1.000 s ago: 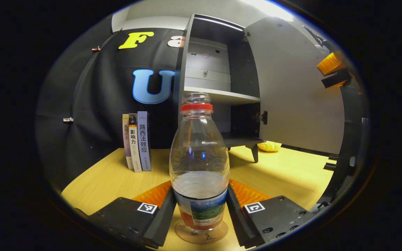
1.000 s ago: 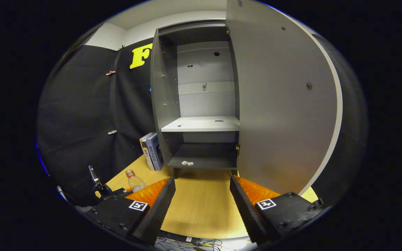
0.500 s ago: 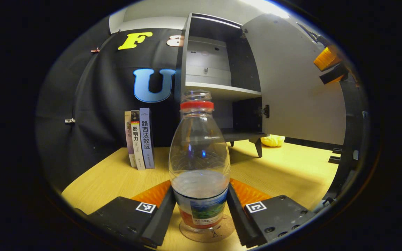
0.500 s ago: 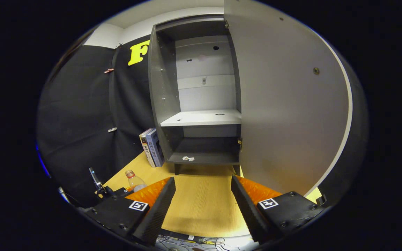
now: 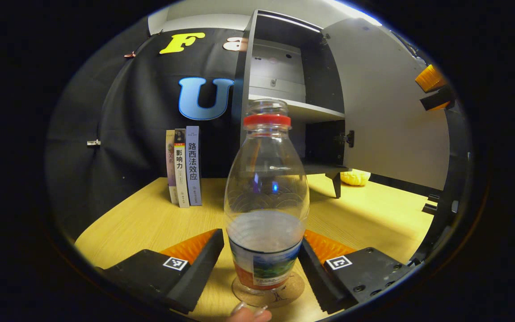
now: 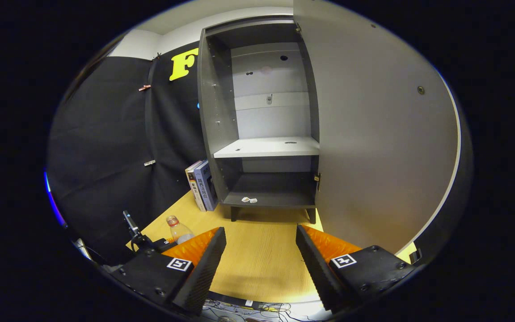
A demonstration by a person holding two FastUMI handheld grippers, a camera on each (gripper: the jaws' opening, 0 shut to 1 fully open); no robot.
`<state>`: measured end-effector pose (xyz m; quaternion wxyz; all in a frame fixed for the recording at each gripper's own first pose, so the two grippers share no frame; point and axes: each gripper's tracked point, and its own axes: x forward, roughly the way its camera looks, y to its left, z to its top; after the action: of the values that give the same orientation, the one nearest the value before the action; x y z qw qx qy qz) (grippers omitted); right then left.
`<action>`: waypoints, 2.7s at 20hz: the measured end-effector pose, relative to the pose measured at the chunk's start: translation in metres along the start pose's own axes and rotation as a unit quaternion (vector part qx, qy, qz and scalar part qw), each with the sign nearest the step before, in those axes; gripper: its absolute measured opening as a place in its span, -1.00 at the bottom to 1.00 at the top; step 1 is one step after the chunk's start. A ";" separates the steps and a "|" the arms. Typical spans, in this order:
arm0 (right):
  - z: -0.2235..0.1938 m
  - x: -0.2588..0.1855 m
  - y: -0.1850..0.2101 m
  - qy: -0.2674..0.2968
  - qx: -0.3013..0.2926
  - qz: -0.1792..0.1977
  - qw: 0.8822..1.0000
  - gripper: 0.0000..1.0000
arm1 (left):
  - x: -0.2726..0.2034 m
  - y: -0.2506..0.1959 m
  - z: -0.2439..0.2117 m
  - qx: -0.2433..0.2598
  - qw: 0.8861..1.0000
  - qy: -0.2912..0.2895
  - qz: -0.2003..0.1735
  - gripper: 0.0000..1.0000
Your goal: Open the cabinet door with the right hand, grasp the bottle in the cabinet with the left hand and place it on the coaster, then close the cabinet door with the right hand.
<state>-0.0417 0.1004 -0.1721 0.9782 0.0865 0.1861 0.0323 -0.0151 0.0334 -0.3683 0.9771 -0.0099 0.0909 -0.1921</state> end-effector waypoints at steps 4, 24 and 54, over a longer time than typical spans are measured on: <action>0.003 -0.001 0.000 -0.001 -0.006 -0.004 1.000 0.94 | -0.001 -0.008 0.024 0.010 1.000 -0.016 -0.015 0.93; 0.096 -0.177 -0.078 -0.112 -0.031 -0.187 0.975 0.94 | -0.111 -0.105 0.231 0.028 0.991 -0.066 -0.114 0.90; 0.135 -0.085 -0.076 -0.103 -0.045 0.065 0.992 0.89 | -0.065 -0.169 0.293 -0.030 0.996 -0.074 -0.045 0.91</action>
<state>-0.0686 -0.0035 -0.0315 0.9908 0.0574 0.0771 0.0951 -0.0839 -0.1030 -0.0593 0.9707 -0.0579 0.0235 -0.2322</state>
